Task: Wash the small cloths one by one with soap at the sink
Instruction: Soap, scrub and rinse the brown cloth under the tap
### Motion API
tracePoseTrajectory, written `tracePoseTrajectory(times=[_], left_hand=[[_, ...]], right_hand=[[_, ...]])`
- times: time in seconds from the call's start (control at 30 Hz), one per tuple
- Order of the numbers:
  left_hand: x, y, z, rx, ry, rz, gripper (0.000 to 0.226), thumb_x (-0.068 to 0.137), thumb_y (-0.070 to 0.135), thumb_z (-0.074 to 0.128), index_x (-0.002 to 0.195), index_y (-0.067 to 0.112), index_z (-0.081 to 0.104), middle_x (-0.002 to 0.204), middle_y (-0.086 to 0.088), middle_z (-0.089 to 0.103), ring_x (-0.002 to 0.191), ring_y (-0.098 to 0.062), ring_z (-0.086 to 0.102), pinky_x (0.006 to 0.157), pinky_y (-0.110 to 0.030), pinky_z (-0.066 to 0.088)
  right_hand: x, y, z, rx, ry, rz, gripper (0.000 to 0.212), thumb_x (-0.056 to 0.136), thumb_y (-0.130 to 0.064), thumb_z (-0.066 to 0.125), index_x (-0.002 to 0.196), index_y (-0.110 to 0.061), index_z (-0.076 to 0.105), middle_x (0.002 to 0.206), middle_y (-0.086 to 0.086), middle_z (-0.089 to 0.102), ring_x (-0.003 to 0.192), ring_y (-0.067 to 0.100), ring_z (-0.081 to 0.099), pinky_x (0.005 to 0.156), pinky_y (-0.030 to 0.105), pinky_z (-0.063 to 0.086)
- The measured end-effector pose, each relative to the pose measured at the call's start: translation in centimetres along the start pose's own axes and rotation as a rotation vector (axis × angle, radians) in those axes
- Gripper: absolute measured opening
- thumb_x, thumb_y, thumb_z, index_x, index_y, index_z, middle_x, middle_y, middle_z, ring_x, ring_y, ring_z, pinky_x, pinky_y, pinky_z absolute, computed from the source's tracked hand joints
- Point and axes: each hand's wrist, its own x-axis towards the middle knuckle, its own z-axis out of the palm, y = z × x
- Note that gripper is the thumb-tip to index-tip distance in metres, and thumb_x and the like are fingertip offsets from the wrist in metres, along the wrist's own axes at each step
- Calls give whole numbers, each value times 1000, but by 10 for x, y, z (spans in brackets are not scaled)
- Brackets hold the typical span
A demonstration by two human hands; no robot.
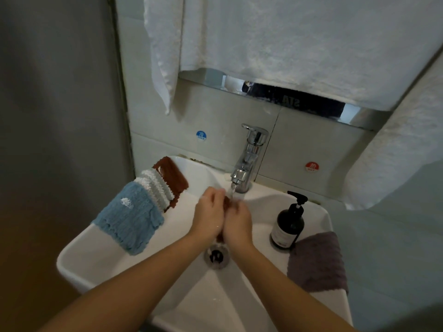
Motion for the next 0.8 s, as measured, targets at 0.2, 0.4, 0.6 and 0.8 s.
tracePoseTrajectory(times=[0.2, 0.4, 0.6, 0.8], left_hand=[[-14, 2, 1, -78, -136, -103, 25, 104, 35, 39, 99, 15, 54, 84, -1, 64, 80, -15, 65, 66, -29, 54], [-10, -4, -2, -25, -112, 80, 15, 104, 21, 42, 98, 24, 56, 87, 5, 66, 79, 0, 63, 65, -12, 47], [-14, 3, 2, -56, -154, 32, 18, 104, 25, 40, 97, 18, 55, 79, -10, 66, 63, -18, 65, 48, -27, 51], [-2, 0, -8, -67, -50, -42, 10, 102, 20, 47, 95, 18, 54, 84, -6, 65, 75, -20, 65, 54, -30, 52]], right_hand=[[7, -16, -6, 106, 147, 8, 25, 102, -25, 41, 85, -14, 54, 82, 10, 63, 74, 26, 61, 68, 39, 50], [-9, -17, 1, 175, 125, 45, 21, 98, -20, 48, 82, -14, 59, 76, 6, 65, 70, 21, 61, 60, 32, 49], [7, -21, -11, 22, 83, 11, 21, 96, -27, 43, 87, -18, 59, 80, 10, 66, 74, 33, 66, 62, 45, 56], [-15, -19, 1, -9, 7, -84, 23, 101, -26, 42, 83, -22, 55, 82, 6, 64, 79, 25, 64, 70, 43, 56]])
